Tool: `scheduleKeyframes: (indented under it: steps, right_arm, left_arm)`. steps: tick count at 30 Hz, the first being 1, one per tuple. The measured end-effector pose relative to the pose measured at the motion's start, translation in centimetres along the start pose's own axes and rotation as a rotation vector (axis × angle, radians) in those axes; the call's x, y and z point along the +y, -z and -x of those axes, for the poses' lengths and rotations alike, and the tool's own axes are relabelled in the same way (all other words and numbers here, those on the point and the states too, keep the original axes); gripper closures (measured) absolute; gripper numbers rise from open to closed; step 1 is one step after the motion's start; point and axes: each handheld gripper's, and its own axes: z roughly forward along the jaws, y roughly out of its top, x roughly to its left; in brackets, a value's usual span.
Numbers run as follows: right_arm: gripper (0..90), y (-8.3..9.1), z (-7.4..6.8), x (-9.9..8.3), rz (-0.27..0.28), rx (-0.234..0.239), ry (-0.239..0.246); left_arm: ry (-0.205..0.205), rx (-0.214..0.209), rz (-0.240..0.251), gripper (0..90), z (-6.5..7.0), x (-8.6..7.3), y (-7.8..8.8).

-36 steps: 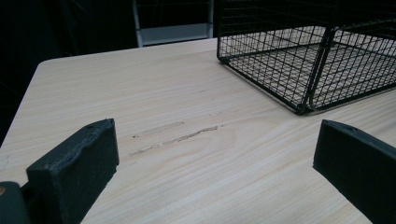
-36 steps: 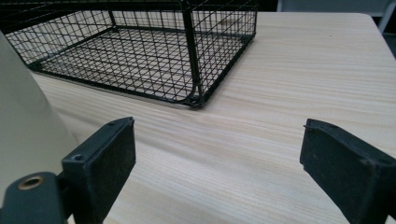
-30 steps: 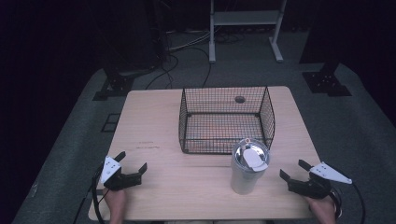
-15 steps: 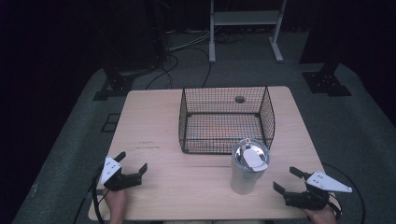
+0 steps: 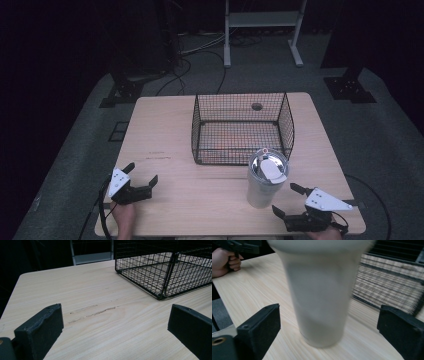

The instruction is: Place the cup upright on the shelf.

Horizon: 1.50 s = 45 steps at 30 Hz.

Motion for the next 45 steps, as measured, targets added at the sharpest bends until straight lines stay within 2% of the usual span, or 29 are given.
scheduleKeyframes:
  steps: [1, 2, 10, 19, 25, 27, 28, 31, 35, 36, 39, 41, 42, 45]
  right_arm:
    - [3.8, 0.0, 0.0, 0.0, 0.000, 0.000, 0.000]
    - [3.1, -0.7, -0.4, 0.5, 0.004, 0.004, 0.021]
    - [3.1, -3.0, -1.0, 1.2, 0.015, -0.028, 0.007]
    - [3.1, -5.4, -1.4, 1.9, 0.054, -0.054, 0.025]
    - [8.2, -5.9, -1.2, 2.2, 0.100, -0.049, 0.012]
    - [8.5, -5.9, -1.2, 2.1, 0.106, -0.048, 0.015]
    - [8.8, -5.9, -1.1, 2.0, 0.118, -0.057, 0.038]
    - [8.8, -5.9, -1.1, 2.1, 0.114, -0.054, 0.038]
    - [9.0, -6.0, -0.7, 2.5, 0.095, -0.010, 0.050]
    - [9.0, -6.0, -0.3, 2.8, 0.088, 0.012, 0.044]
    - [9.0, -6.1, 0.4, 3.8, 0.083, 0.039, 0.054]
    - [9.0, -6.1, 0.6, 4.3, 0.087, 0.046, 0.060]
    - [9.0, -6.0, 1.0, 5.3, 0.102, 0.069, 0.059]
    - [9.0, -6.0, 1.4, 6.3, 0.119, 0.096, 0.047]
  left_arm:
    - [0.000, 0.000, 0.000, 0.0, 0.0, 0.0, 0.0]
    - [0.001, -0.001, 0.001, 0.0, 0.0, 0.0, 0.0]
    - [0.007, -0.002, 0.005, 0.0, 0.0, 0.0, 0.0]
    - [0.007, -0.002, 0.006, 0.0, -0.1, 0.0, 0.0]
    - [0.007, -0.003, 0.006, 0.0, -0.1, 0.0, 0.0]
    - [0.006, -0.003, 0.006, 0.0, -0.1, 0.0, 0.0]
    - [0.007, -0.004, 0.006, 0.0, -0.1, 0.0, 0.0]
    - [0.006, -0.003, 0.006, 0.0, -0.1, 0.0, 0.1]
    - [0.006, -0.003, 0.006, 0.0, -0.1, 0.0, 0.1]
    - [0.007, -0.003, 0.006, 0.0, -0.1, 0.0, 0.1]
    - [0.007, -0.003, 0.005, 0.0, -0.1, 0.0, 0.1]
    - [0.007, -0.003, 0.005, 0.0, -0.1, 0.0, 0.1]
    - [0.007, -0.003, 0.005, 0.0, -0.1, 0.0, 0.1]
    - [0.008, -0.004, 0.007, 0.0, -0.1, 0.0, 0.1]
